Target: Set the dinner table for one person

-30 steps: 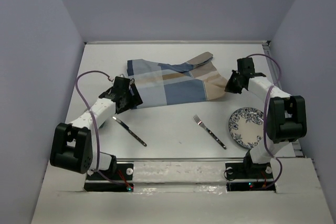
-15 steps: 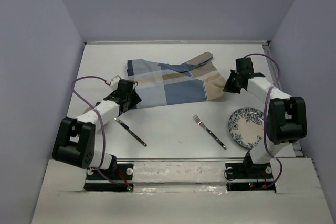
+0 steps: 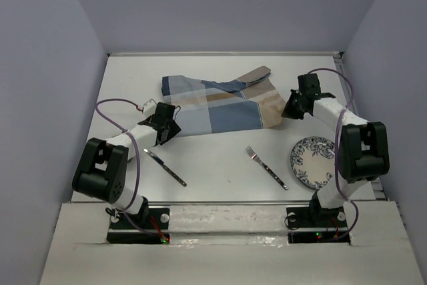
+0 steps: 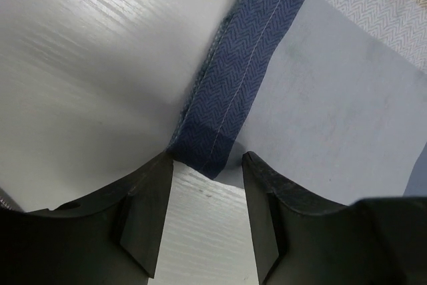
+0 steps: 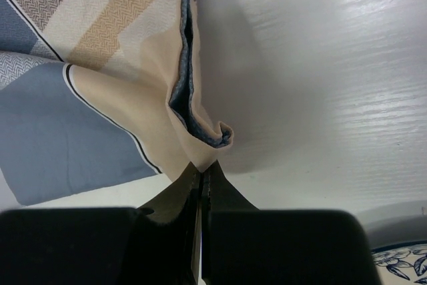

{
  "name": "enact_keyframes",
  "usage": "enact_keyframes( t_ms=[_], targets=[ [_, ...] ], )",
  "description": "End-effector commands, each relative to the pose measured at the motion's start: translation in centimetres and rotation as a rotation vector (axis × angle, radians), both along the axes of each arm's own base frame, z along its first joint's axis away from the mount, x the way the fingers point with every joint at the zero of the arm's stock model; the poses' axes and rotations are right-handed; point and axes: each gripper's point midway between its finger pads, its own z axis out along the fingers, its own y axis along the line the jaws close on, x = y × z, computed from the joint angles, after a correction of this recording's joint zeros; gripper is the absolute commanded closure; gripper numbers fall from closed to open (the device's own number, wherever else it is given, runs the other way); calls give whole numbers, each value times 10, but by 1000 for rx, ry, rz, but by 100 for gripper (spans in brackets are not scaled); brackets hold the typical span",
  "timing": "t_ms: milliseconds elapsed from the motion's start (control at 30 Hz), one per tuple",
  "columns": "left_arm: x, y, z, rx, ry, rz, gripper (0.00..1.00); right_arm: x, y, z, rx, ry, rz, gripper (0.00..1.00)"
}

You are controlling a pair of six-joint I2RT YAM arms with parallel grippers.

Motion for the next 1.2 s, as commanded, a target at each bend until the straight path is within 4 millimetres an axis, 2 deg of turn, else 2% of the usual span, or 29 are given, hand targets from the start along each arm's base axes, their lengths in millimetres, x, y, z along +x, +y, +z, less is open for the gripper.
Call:
enact_keyframes(
  t_ms=[0, 100, 167, 200, 267, 333, 433, 500, 533, 567, 600, 633, 667, 733, 767, 800, 833, 867, 900, 933, 967, 1000, 1067, 1100, 1167],
  targets=[
    [3, 8, -12, 56, 36, 35, 40, 10, 13, 6, 23, -39, 45, 100],
    [1, 7, -20, 62, 57, 24, 45, 11, 13, 9, 23, -45, 45, 100],
    [4, 10, -19, 86, 45, 10, 66, 12, 14, 11, 26, -52, 44, 100],
    [7, 12, -16, 102, 35, 8, 82, 13, 14, 13, 25, -58, 44, 100],
    [11, 16, -13, 133, 29, -2, 93, 14, 14, 16, 26, -66, 44, 100],
    [16, 19, -5, 168, 11, -25, 100, 16, 13, 22, 24, -82, 39, 100],
    [35, 16, 27, 187, -64, -62, 100, 19, 12, 31, 20, -106, 32, 100],
    [54, 11, 60, 187, -142, -85, 100, 23, 10, 48, 16, -151, 20, 100],
    [62, 9, 84, 186, -196, -95, 100, 24, 9, 56, 15, -171, 17, 100],
    [74, 7, 117, 201, -253, -112, 100, 25, 9, 73, 18, -214, 14, 100],
    [80, 5, 139, 204, -294, -120, 100, 28, 7, 87, 11, -249, 7, 100],
    [85, 4, 172, 200, -362, -123, 100, 30, 6, 103, 11, -287, 2, 100],
    [94, 2, 219, 204, -448, -132, 100, 35, 5, 132, 11, -350, -4, 100],
    [93, 4, 278, 205, -564, -126, 100, 35, 0, 183, 4, -465, -23, 100],
    [94, 5, 324, 198, -656, -110, 100, 35, -1, 205, 1, -513, -30, 100],
    [90, 9, 343, 217, -680, -105, 100, 31, -4, 250, 1, -612, -39, 100],
    [85, 10, 367, 214, -725, -100, 100, 27, -5, 272, 6, -659, -40, 100],
    [80, 11, 402, 203, -791, -92, 100, 23, -9, 292, -6, -701, -55, 100],
    [75, 13, 419, 210, -823, -91, 100, 13, -13, 331, -4, -787, -72, 100],
    [71, 14, 436, 210, -857, -91, 100, 8, -15, 348, -4, -825, -76, 100],
    [63, 13, 466, 199, -917, -85, 100, 3, -16, 364, -3, -858, -81, 100],
    [57, 15, 477, 201, -932, -81, 100, -6, -17, 390, 2, -915, -84, 100],
    [44, 19, 509, 191, -997, -76, 100, -20, -21, 416, 2, -972, -96, 100],
    [40, 20, 517, 186, -1019, -70, 100, -28, -23, 435, 1, -1014, -104, 100],
    [33, 23, 533, 184, -1058, -68, 100, -32, -26, 446, -9, -1029, -111, 100]
  ],
)
